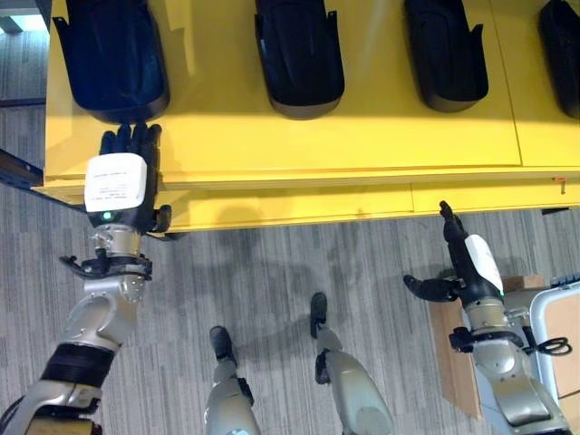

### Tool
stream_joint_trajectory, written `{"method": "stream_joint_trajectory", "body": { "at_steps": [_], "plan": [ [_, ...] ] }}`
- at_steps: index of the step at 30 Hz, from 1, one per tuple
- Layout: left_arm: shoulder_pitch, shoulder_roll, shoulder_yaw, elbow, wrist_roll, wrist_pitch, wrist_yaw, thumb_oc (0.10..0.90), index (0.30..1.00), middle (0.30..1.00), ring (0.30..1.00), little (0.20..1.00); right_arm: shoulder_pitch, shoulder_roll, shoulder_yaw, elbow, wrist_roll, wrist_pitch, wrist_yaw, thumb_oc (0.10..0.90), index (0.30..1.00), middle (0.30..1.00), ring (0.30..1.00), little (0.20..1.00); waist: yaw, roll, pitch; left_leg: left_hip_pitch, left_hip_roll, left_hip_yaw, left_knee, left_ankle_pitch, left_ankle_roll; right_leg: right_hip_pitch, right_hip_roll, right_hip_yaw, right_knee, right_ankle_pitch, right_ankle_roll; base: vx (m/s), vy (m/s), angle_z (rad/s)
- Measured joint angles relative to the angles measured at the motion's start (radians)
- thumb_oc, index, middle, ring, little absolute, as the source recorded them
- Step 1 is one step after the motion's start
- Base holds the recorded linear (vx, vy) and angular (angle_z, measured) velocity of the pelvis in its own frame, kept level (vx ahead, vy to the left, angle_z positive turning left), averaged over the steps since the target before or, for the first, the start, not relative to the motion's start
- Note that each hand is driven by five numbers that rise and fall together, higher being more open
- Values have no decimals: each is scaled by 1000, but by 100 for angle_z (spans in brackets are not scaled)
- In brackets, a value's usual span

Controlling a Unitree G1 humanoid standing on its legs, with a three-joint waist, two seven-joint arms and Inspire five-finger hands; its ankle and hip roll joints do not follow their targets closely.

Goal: Move parts from the plastic box to the shelf.

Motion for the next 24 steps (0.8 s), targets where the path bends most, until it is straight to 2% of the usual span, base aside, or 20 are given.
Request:
{"method": "stream_joint_trajectory", "body": {
  "at_steps": [16, 24],
  "plan": [
    [-12, 52, -14, 9, 30, -15, 1, 900, 1000, 1000, 1000, 1000, 0, -14, 0, 1, -1, -5, 2, 900, 1000, 1000, 1000, 1000, 3, 1, 5, -18, 0, -3, 7, -1, 1, -13, -1, -3, 0, 0, 0, 0, 0, 0],
    [-15, 60, -14, 9, 31, -17, 0, 900, 1000, 1000, 1000, 1000, -1, -19, 0, 1, -1, -5, 3, 900, 1000, 1000, 1000, 1000, 2, 12, 17, -20, 0, -8, 10, -1, 1, -11, -1, -6, 0, 0, 0, 0, 0, 0]
  ]
}}
